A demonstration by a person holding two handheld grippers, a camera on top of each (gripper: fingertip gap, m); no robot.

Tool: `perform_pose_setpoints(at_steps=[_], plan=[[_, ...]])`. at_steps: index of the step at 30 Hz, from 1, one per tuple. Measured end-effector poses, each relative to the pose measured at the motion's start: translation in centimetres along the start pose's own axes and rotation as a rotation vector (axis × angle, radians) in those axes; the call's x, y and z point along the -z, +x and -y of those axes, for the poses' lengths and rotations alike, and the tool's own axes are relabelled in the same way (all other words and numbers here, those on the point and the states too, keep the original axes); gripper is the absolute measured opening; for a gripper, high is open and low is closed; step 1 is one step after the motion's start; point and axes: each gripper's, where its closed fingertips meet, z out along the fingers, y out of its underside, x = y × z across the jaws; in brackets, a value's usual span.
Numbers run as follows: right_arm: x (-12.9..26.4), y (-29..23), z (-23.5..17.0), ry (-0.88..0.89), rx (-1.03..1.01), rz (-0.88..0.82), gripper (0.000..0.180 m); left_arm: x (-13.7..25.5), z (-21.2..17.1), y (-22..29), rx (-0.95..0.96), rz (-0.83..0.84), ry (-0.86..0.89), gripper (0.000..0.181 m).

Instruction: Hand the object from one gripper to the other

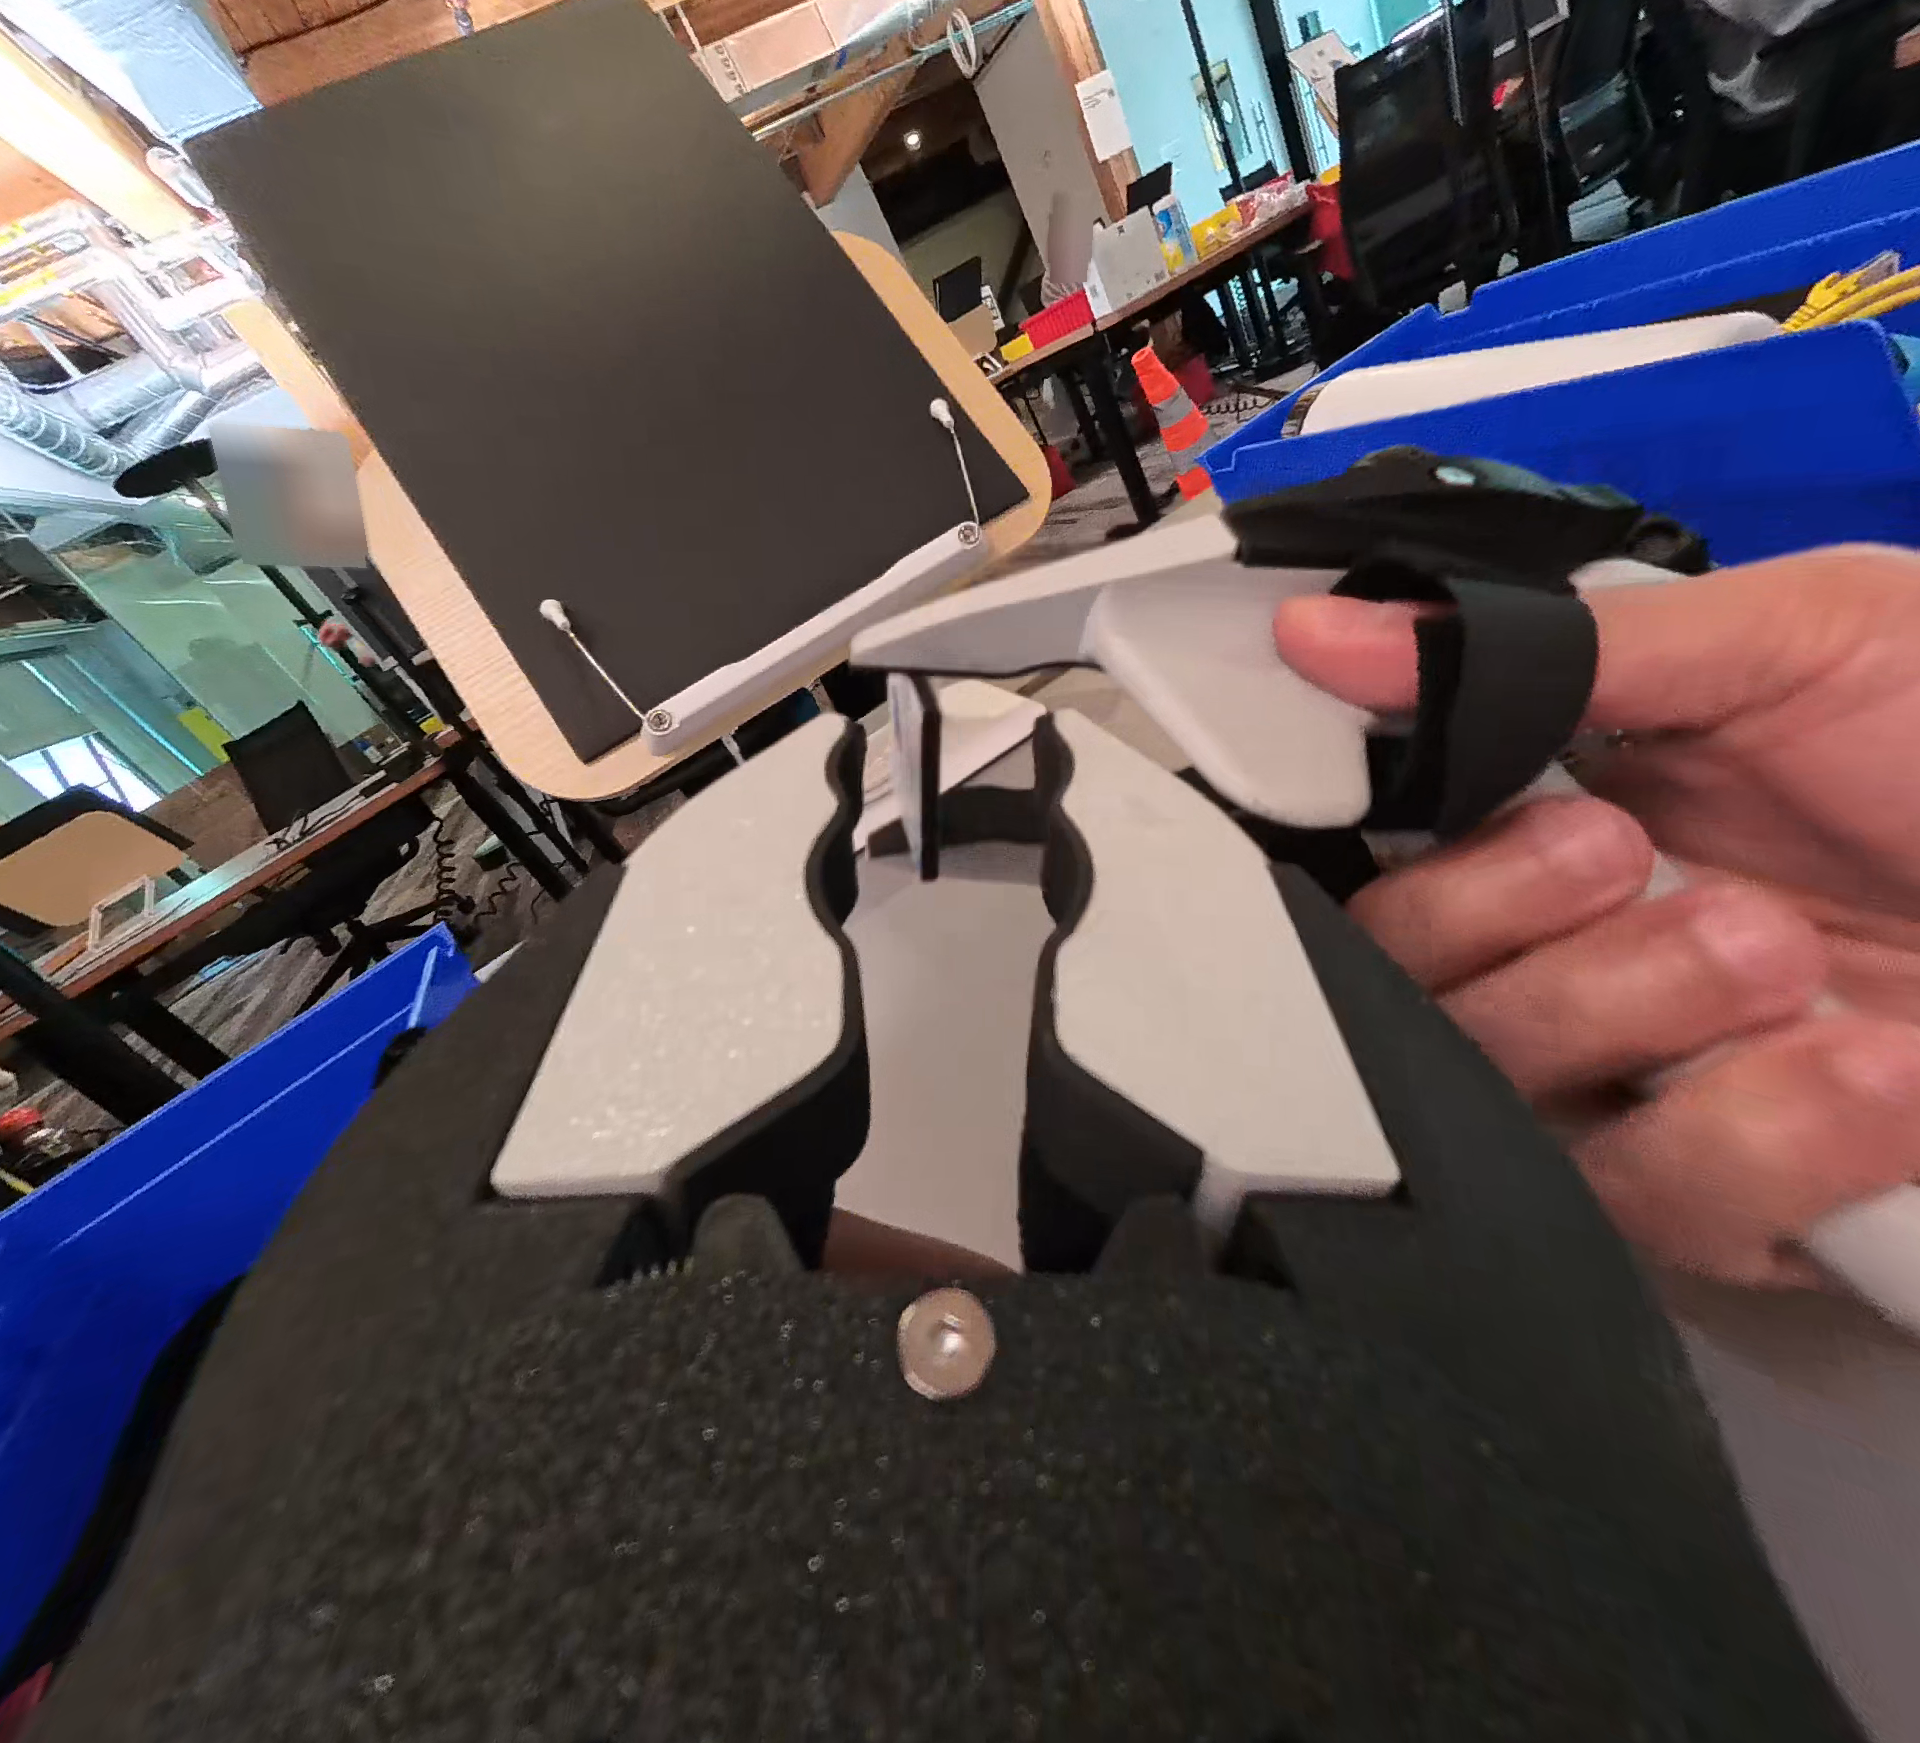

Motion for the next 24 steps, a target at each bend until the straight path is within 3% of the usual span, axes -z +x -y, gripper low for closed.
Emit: perform_pose_setpoints(at_steps=[4, 9, 13, 15, 19, 21, 24], plan=[[-0.3, 0.2, -0.6, -0.009, 0.011, -0.007, 0.043, 0.1, -0.2, -1.0, -0.023, 0.045, -0.001, 0.005], [-0.2, 0.5, -0.5, -0.057, 0.092, -0.047, 0.043, 0.0, -0.5, -1.0, -0.024, 0.016, -0.022, 0.003], [0.7, -0.1, 1.0, -0.117, 0.221, -0.055, 0.054, 0.2, 0.1, -0.9, 0.04, -0.088, 0.03, 0.003], [1.8, -0.6, 2.1, -0.181, 0.322, -0.054, 0.056, 0.3, 0.1, -0.9, 0.141, -0.191, 0.05, 0.003], [4.7, -0.5, 3.3, -0.366, 0.545, -0.126, 0.054, 0.7, -0.4, -0.7, 0.538, -0.503, 0.052, 0.003], [5.6, 0.7, 2.3, -0.485, 0.686, -0.185, 0.048, 1.0, -0.2, -0.6, 0.706, -0.656, 0.04, 0.003], [5.3, 1.3, -1.1, -0.623, 0.677, -0.142, 0.048, 1.2, -0.5, -0.7, 0.794, -0.747, 0.033, 0.003]])
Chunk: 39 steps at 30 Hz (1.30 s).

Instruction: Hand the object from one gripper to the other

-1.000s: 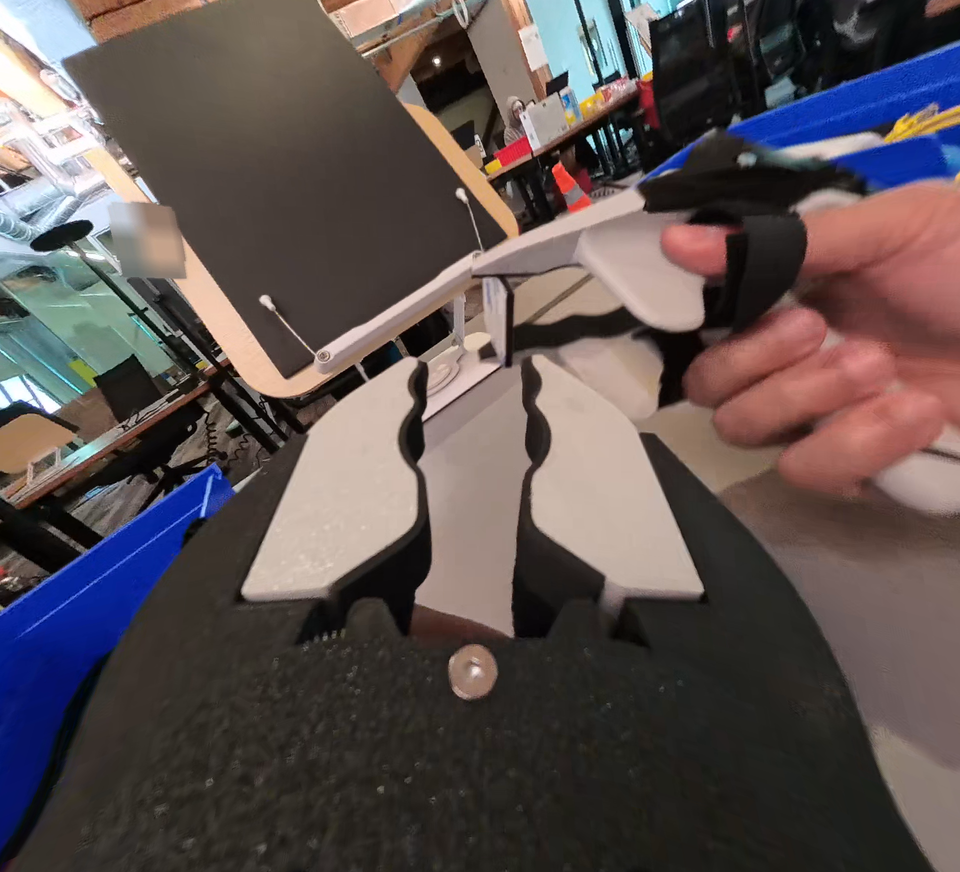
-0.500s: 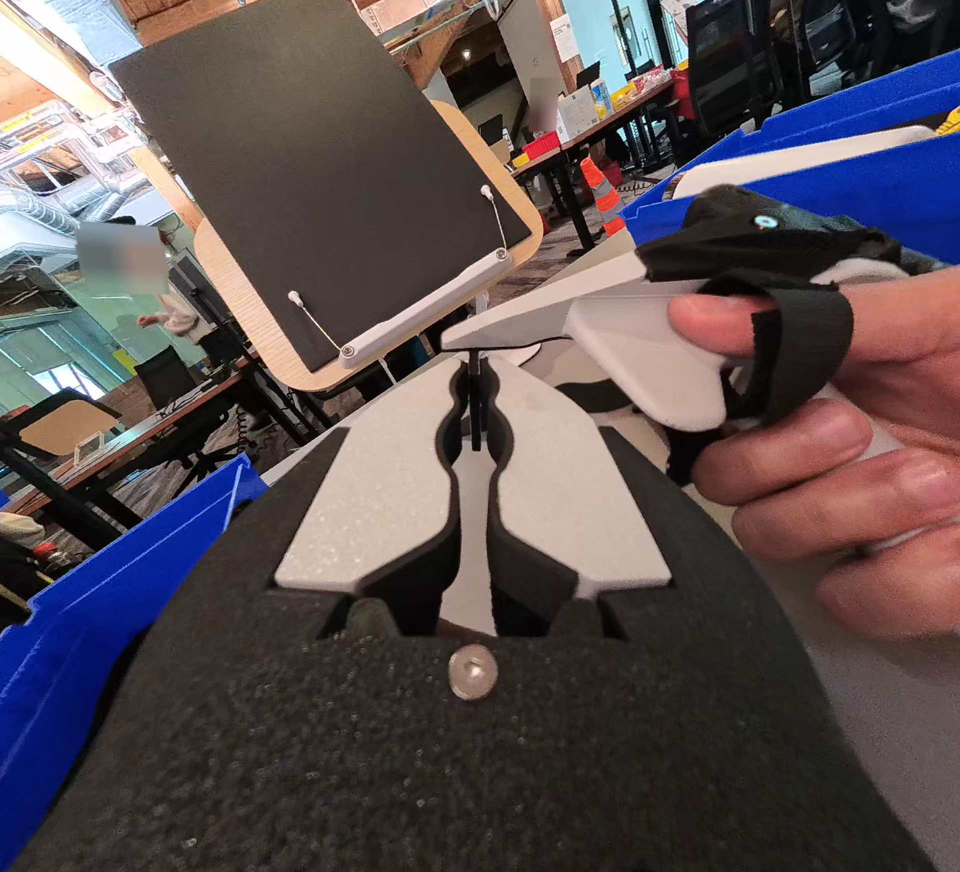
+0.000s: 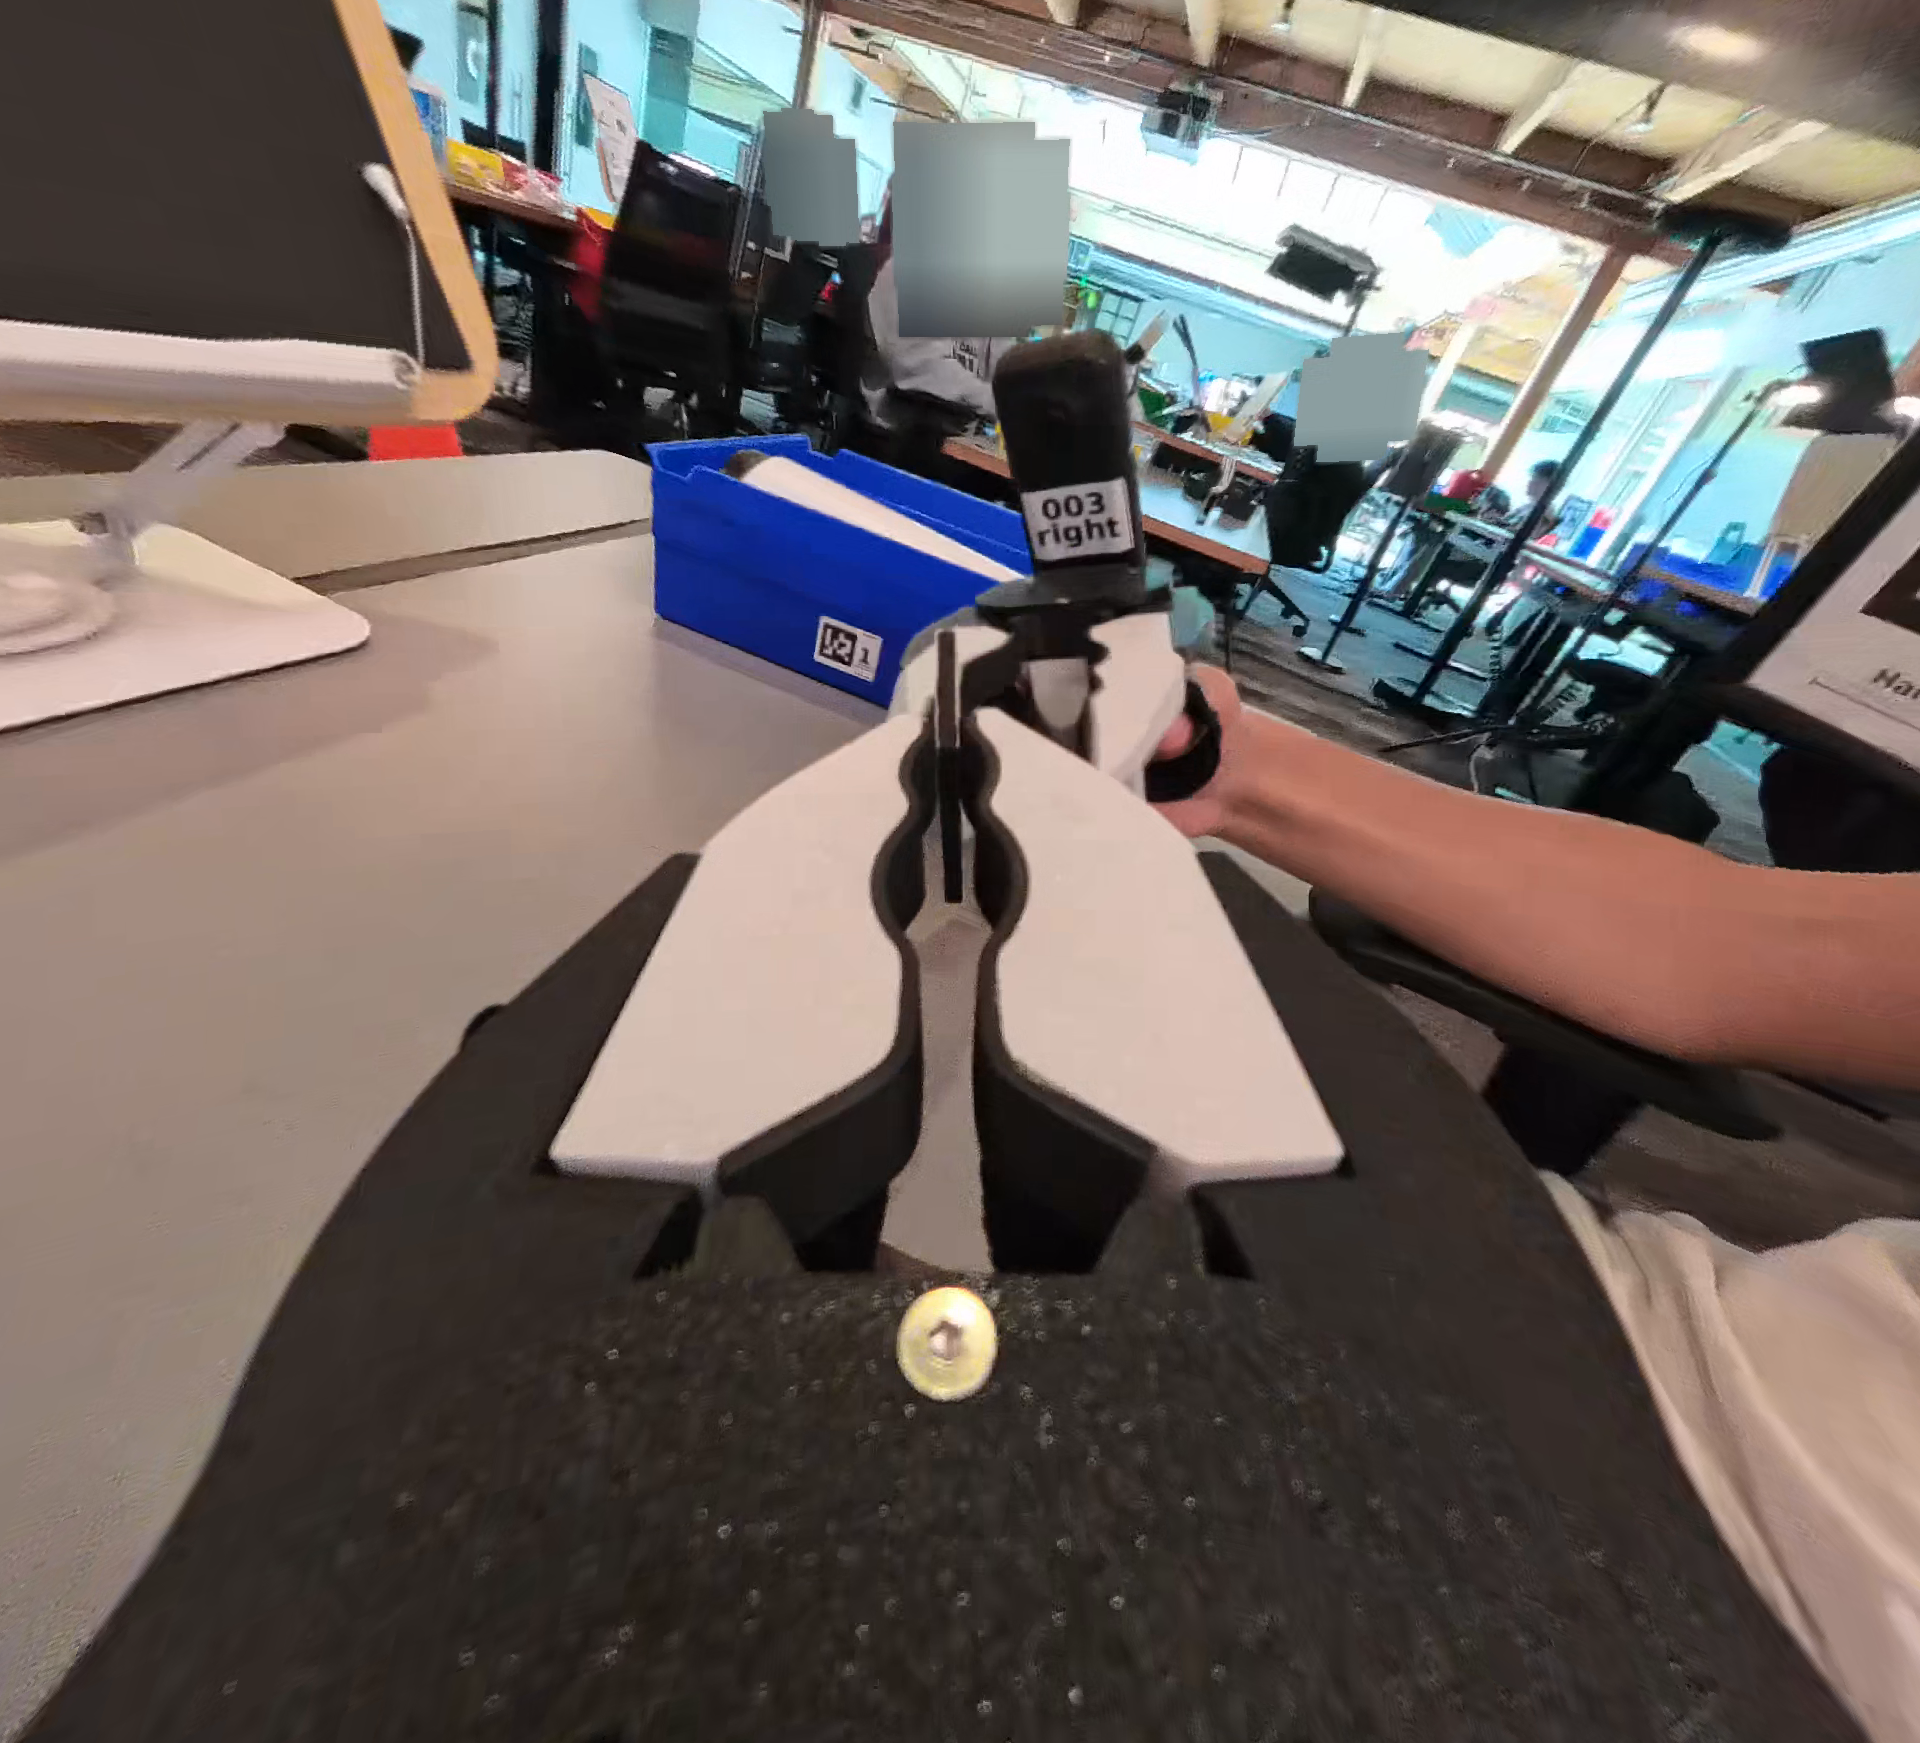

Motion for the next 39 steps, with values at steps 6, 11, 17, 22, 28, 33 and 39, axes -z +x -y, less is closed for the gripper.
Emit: perform_pose_setpoints(at_steps=[6, 11, 17, 22, 28, 33, 39], plan=[[-3.3, -1.7, -0.9, -0.033, 0.078, 0.041, 0.04, -0.1, -1.3, 1.2, 0.039, -0.109, -0.081, 0.003], [-3.2, -2.3, -0.6, -0.015, 0.079, 0.059, 0.015, -0.6, -2.4, 2.1, 0.05, -0.165, -0.135, 0.003], [-1.9, 1.5, -0.7, -0.063, 0.112, -0.16, 0.003, -1.1, -3.6, -1.6, -0.061, 0.125, -0.167, 0.019], [3.3, 8.0, 0.3, -0.205, 0.477, -0.747, 0.003, 0.2, -3.6, -5.9, -0.163, 0.458, -0.199, 0.028], [2.6, 8.9, -0.6, -0.462, 0.938, -0.973, 0.003, -0.3, -3.8, -5.6, -0.202, 0.495, -0.226, 0.043], [0.0, 7.6, -1.0, -0.462, 1.1, -0.911, 0.003, -1.1, -4.4, -4.5, -0.143, 0.408, -0.24, 0.05], [-1.4, 6.4, -1.0, -0.461, 1.255, -0.894, 0.003, -1.8, -5.4, -3.7, -0.116, 0.338, -0.267, 0.046]])
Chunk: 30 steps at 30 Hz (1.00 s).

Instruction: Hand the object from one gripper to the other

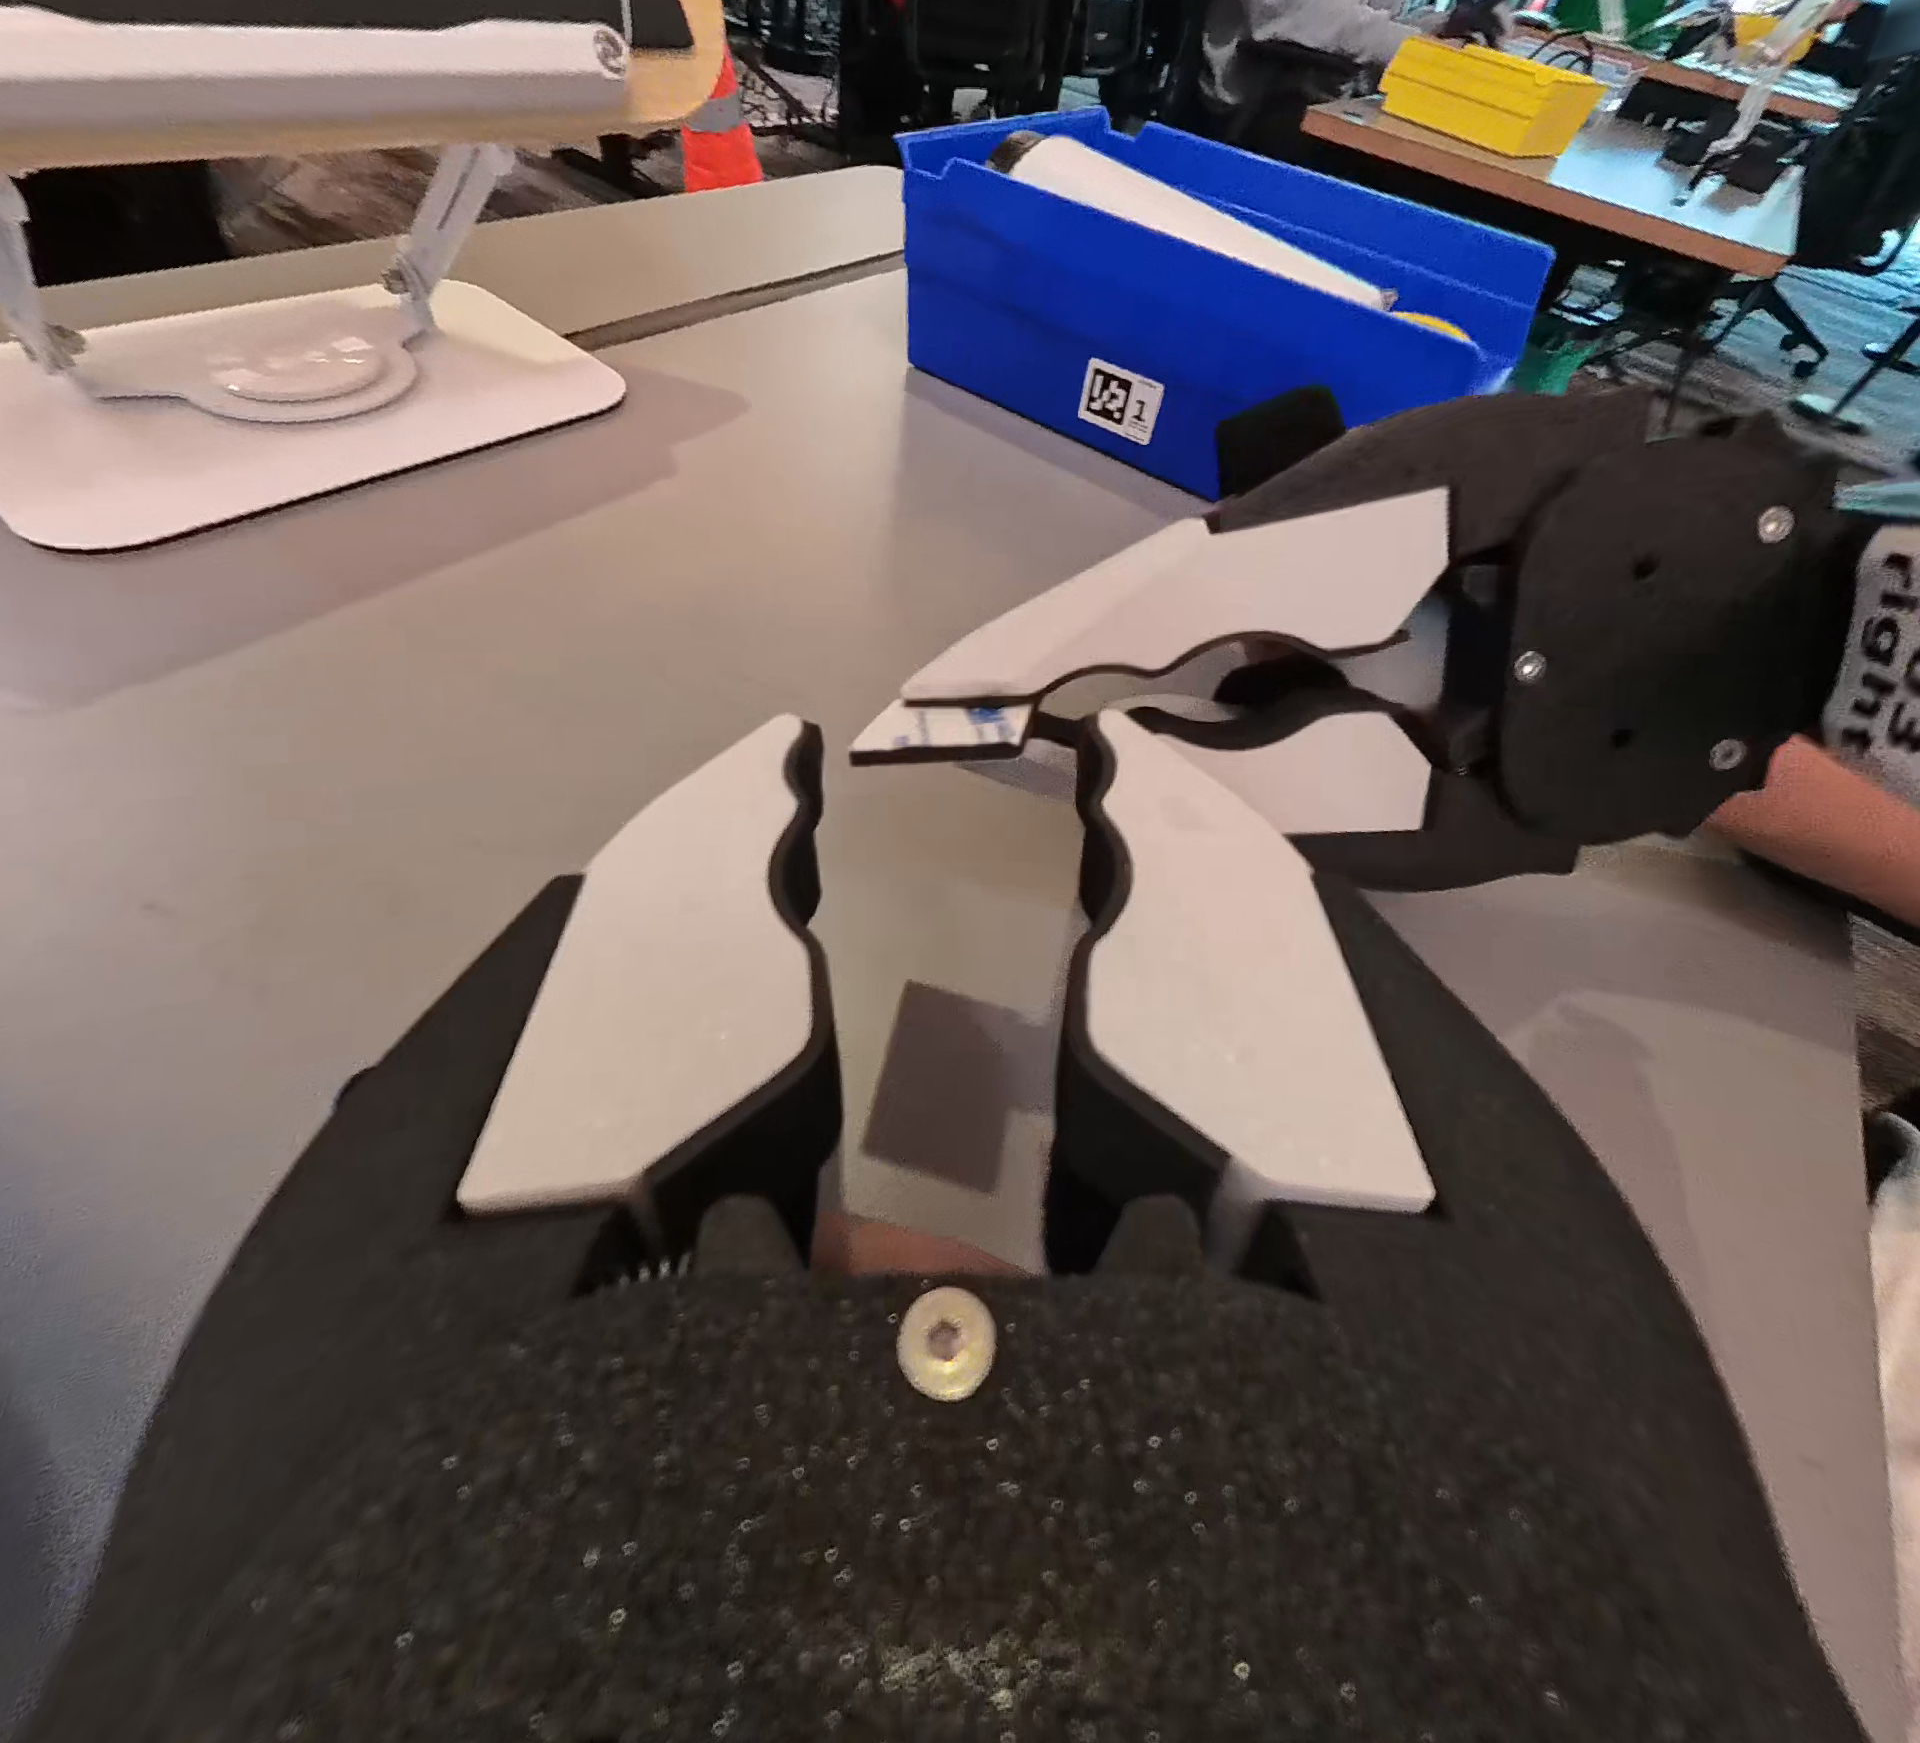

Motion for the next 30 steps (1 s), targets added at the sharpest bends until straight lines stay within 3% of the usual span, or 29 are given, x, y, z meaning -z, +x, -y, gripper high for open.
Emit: perform_pose_setpoints(at_steps=[6, 15, 17, 20, 22, 24, 26, 30], plan=[[0.1, -0.2, 0.8, 0.028, 0.087, -0.042, 0.003, -0.1, -0.4, 0.2, -0.005, -0.025, -0.022, 0.033], [0.4, 0.5, 0.6, 0.037, 0.069, -0.15, 0.007, 0.5, 0.4, -0.1, -0.046, -0.015, -0.013, 0.033], [0.9, 1.4, 0.0, 0.037, -0.059, -0.12, 0.017, 1.3, 1.3, -0.6, -0.088, 0.016, 0.036, 0.033], [1.6, 3.1, -1.6, 0.07, -0.433, -0.006, 0.035, 2.7, 3.0, -0.1, -0.107, -0.056, 0.129, 0.033], [2.3, 2.7, -1.0, 0.173, -0.754, 0.216, 0.036, 3.6, 4.2, 0.5, -0.048, -0.151, 0.204, 0.033], [4.7, 2.6, 1.9, 0.408, -1.066, 0.544, 0.05, 4.4, 4.8, 1.1, 0.019, -0.261, 0.243, 0.033], [6.5, 4.6, 3.5, 0.598, -1.335, 0.744, 0.053, 4.9, 5.1, 1.4, 0.061, -0.321, 0.269, 0.033], [6.5, 4.7, 4.1, 0.628, -1.341, 0.766, 0.056, 5.4, 5.5, 2.8, 0.133, -0.445, 0.291, 0.033]])
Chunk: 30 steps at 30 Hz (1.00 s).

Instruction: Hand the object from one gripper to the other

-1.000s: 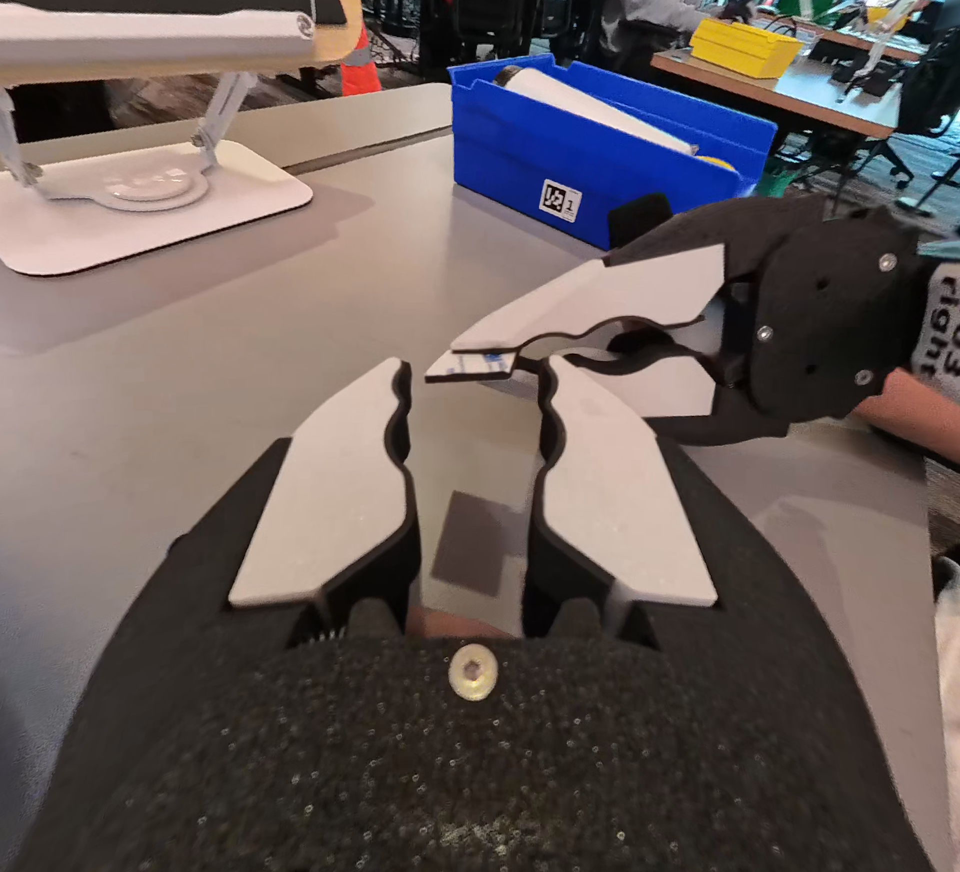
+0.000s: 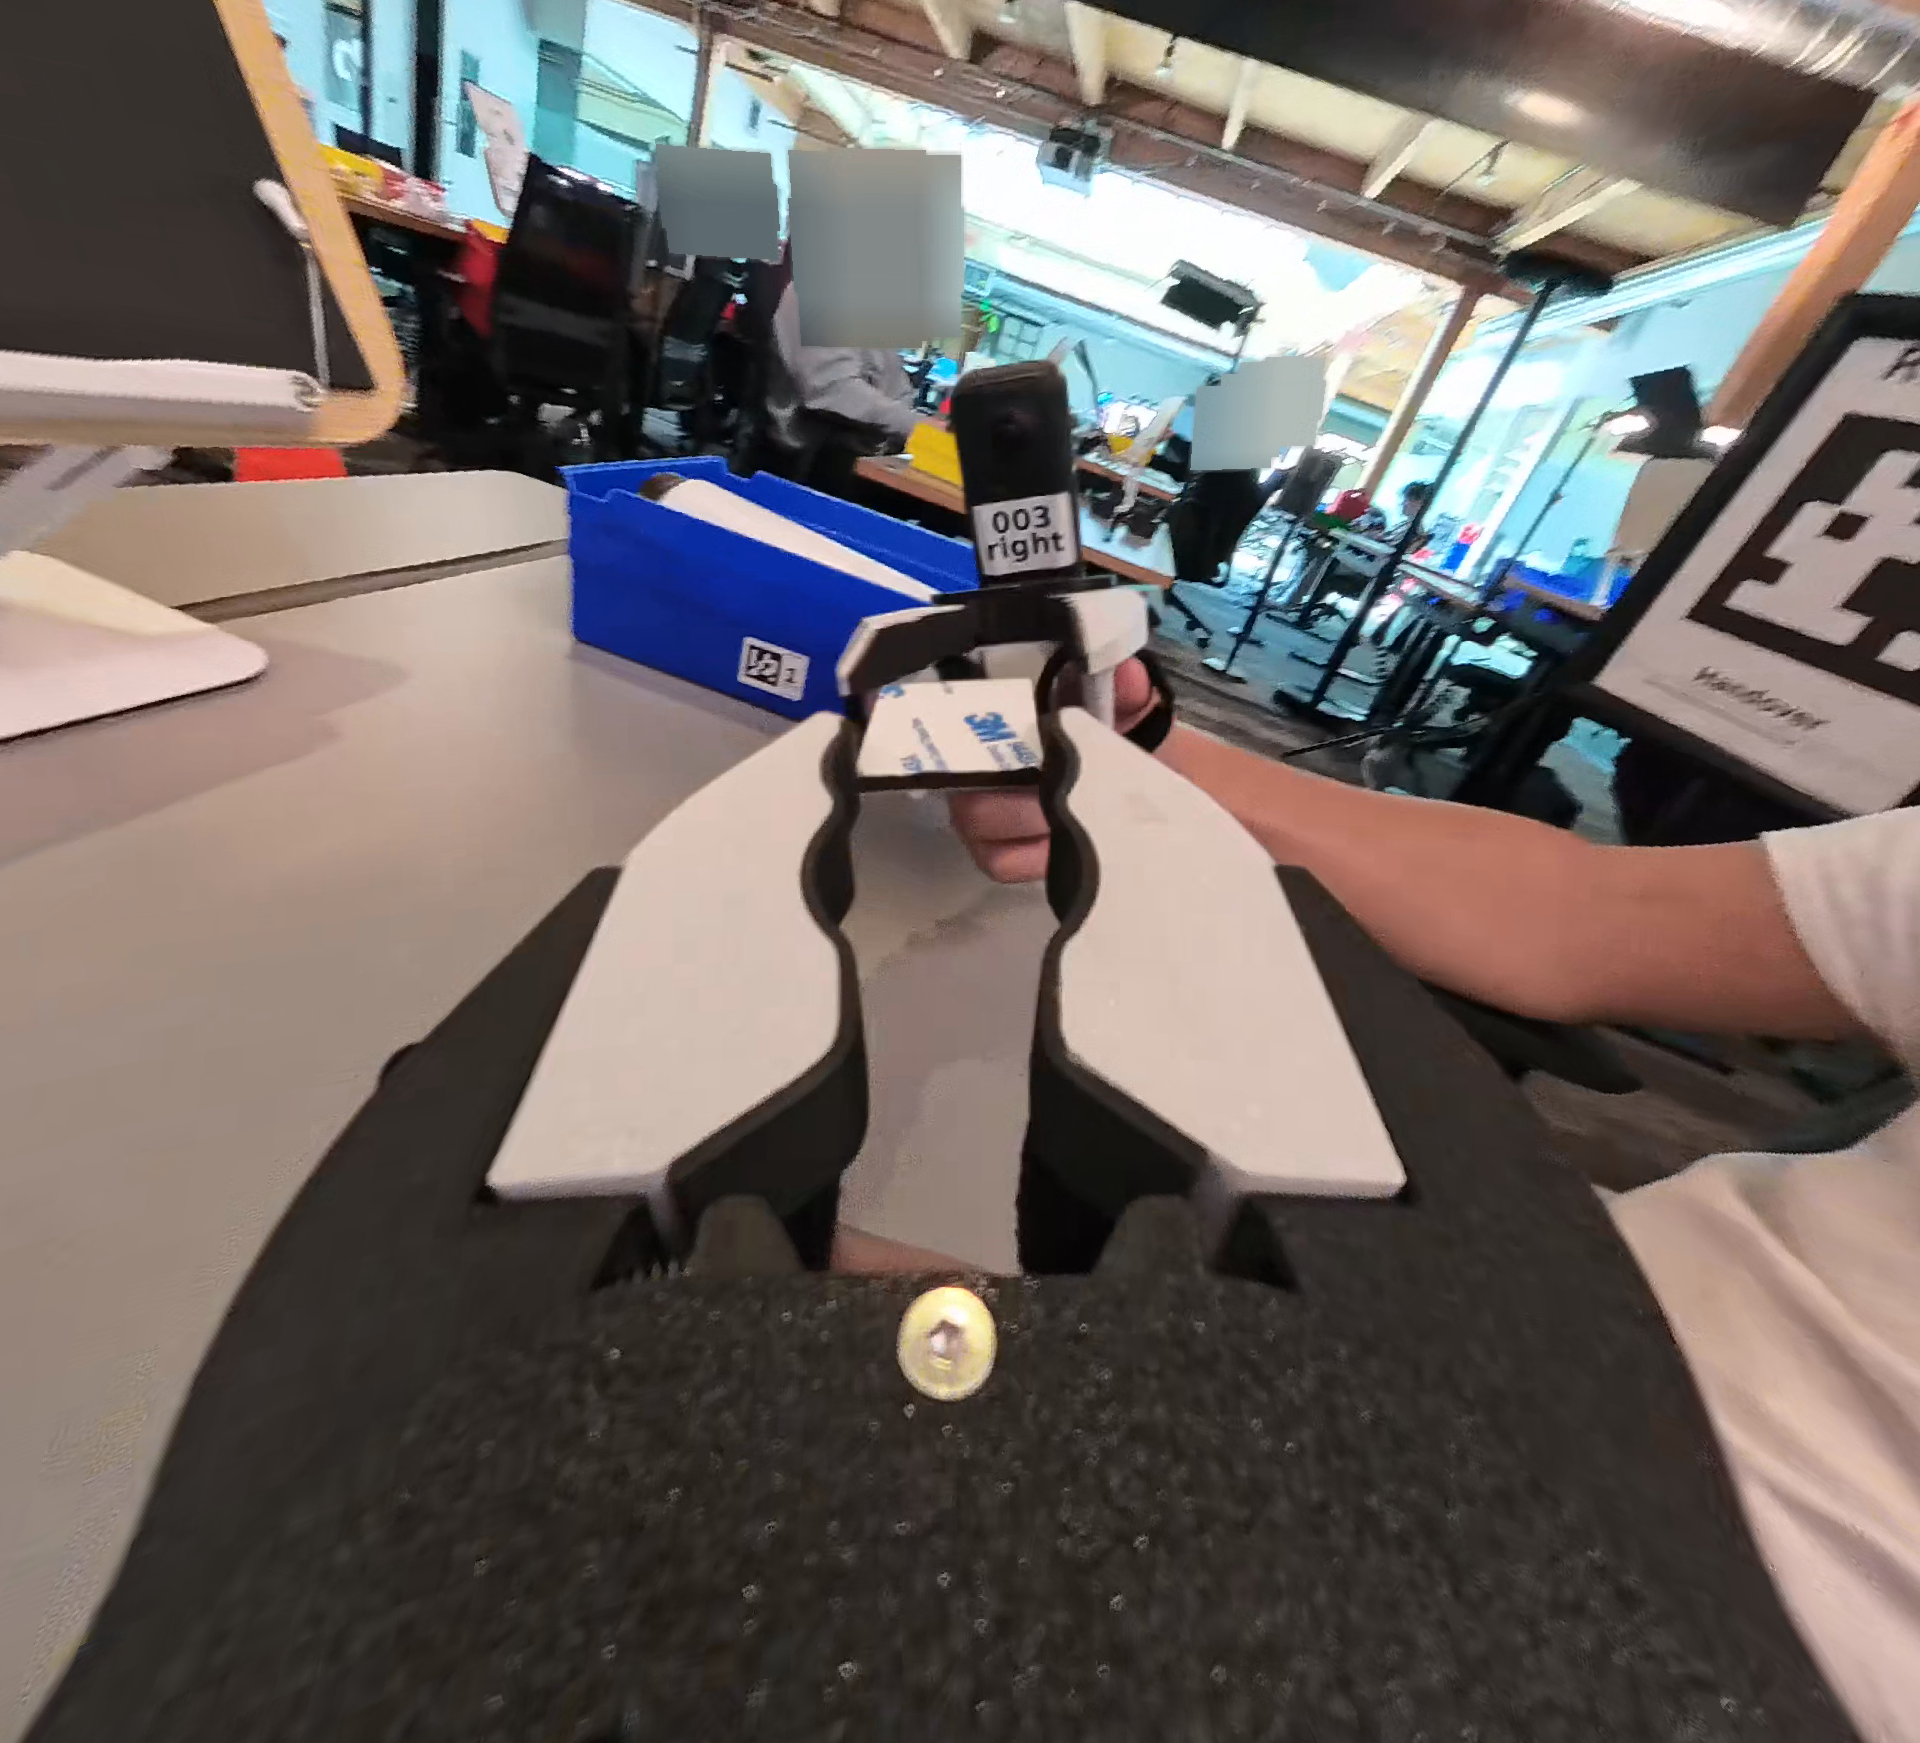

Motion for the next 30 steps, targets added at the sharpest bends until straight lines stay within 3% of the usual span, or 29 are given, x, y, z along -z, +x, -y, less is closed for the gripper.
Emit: perform_pose_setpoints(at_steps=[8, 13, 21, 24, 27, 30], plan=[[-2.1, -1.6, -1.7, -0.054, 0.019, 0.064, 0.054, -1.7, -1.4, 1.8, 0.026, -0.066, -0.041, 0.033], [-2.0, -2.0, -1.7, -0.06, 0.035, 0.085, 0.037, -1.9, -1.7, 1.6, 0.021, -0.048, -0.051, 0.033], [-1.8, -1.6, -2.0, -0.081, 0.047, 0.062, 0.032, -1.8, -2.0, 1.3, -0.004, -0.024, -0.059, 0.033], [-1.2, -0.8, -1.6, -0.077, 0.058, 0.013, 0.032, -1.4, -1.8, 0.7, -0.003, 0.014, -0.036, 0.048], [0.4, 0.8, 0.5, -0.053, 0.126, -0.124, 0.032, -0.6, -1.7, -0.8, -0.008, 0.093, -0.025, 0.052], [3.6, 0.7, 7.1, 0.062, 0.27, -0.302, 0.032, 0.4, -2.5, -3.7, -0.089, 0.273, -0.074, 0.049]])
